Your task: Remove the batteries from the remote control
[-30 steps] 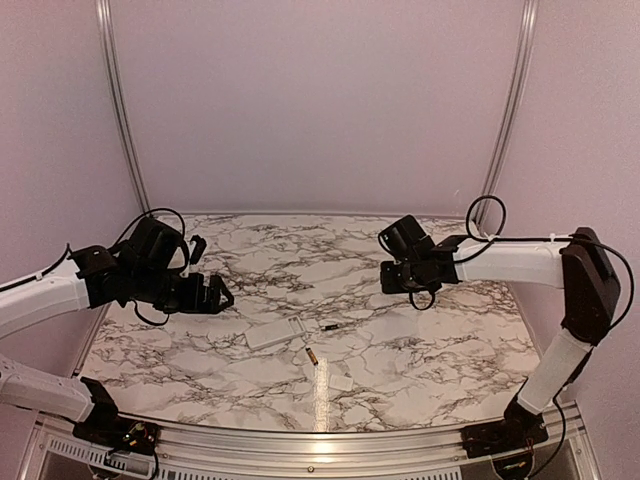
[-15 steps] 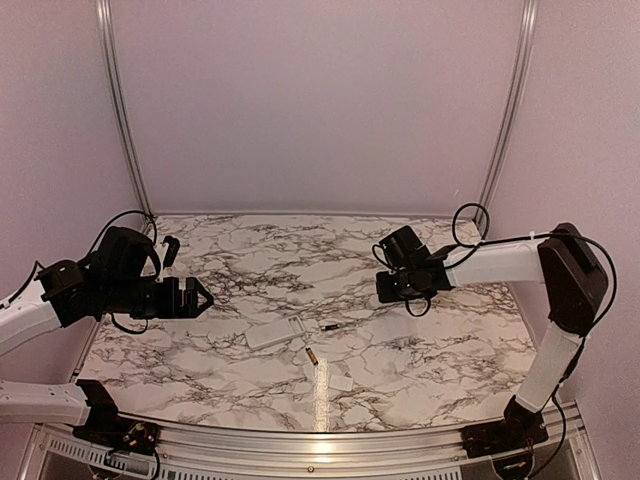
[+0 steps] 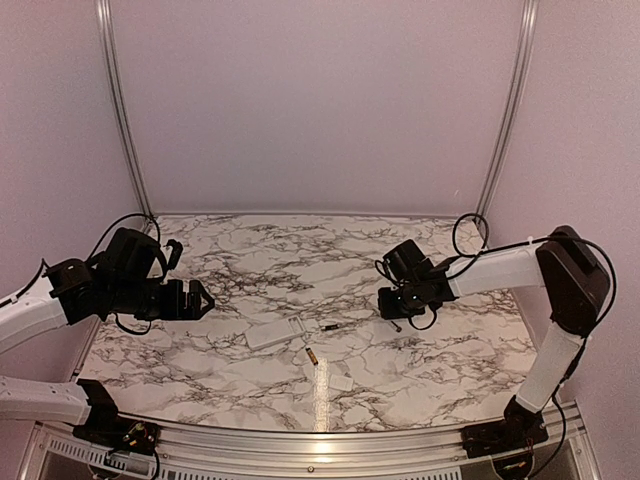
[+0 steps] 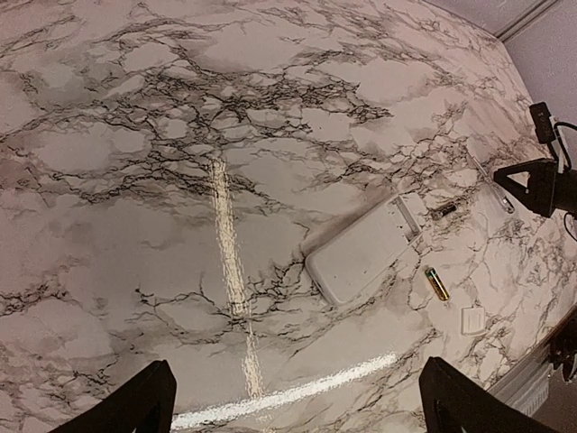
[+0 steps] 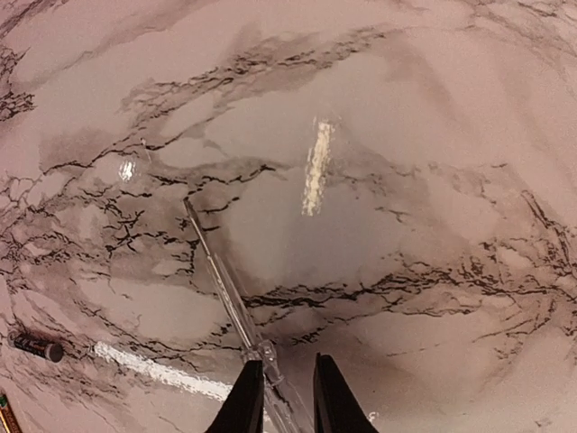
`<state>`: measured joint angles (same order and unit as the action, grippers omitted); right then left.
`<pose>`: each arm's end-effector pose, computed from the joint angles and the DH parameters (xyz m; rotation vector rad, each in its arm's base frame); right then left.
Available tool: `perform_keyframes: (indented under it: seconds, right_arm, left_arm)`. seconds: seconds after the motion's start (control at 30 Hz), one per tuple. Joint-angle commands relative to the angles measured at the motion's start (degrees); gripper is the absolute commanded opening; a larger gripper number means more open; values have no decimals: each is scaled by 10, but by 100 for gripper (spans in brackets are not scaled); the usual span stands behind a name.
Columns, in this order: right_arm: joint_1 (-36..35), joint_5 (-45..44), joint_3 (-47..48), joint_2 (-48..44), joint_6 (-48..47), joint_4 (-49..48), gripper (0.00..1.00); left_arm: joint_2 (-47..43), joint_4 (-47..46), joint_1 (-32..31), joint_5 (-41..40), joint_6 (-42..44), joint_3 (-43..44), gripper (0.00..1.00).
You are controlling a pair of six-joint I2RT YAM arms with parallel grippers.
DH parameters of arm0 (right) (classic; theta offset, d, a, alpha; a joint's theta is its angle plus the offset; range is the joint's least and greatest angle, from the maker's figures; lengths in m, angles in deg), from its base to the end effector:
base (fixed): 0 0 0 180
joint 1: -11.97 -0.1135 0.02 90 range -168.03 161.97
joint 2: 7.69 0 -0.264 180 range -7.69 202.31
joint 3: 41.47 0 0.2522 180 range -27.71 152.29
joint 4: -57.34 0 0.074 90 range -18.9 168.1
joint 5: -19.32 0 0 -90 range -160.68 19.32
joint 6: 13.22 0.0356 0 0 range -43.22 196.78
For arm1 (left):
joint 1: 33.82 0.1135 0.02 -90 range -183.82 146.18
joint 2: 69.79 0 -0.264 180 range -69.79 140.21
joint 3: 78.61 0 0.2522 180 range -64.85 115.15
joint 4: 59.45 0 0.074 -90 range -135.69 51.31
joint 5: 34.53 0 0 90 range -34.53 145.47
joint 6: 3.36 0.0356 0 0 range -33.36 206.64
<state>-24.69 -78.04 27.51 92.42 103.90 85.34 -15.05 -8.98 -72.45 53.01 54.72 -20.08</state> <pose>0.2741 0.1983 0.1492 -0.1707 2.6029 0.2380 0.1528 -0.1202 0.2660 0.1226 2.4479 -0.5191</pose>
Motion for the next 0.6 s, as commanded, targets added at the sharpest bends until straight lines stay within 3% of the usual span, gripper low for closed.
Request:
perform_keyframes:
  seconds: [0.0, 0.3, 0.57]
  right_arm:
    - [3, 24, 3, -11, 12, 7, 19]
    - [3, 19, 52, -24, -3, 41, 20]
    - [3, -13, 157, -62, -41, 98, 36]
  left_arm:
    - [6, -6, 1, -10, 7, -6, 99]
    - [10, -17, 1, -5, 10, 3, 99]
    - [20, -9, 1, -14, 33, 51, 99]
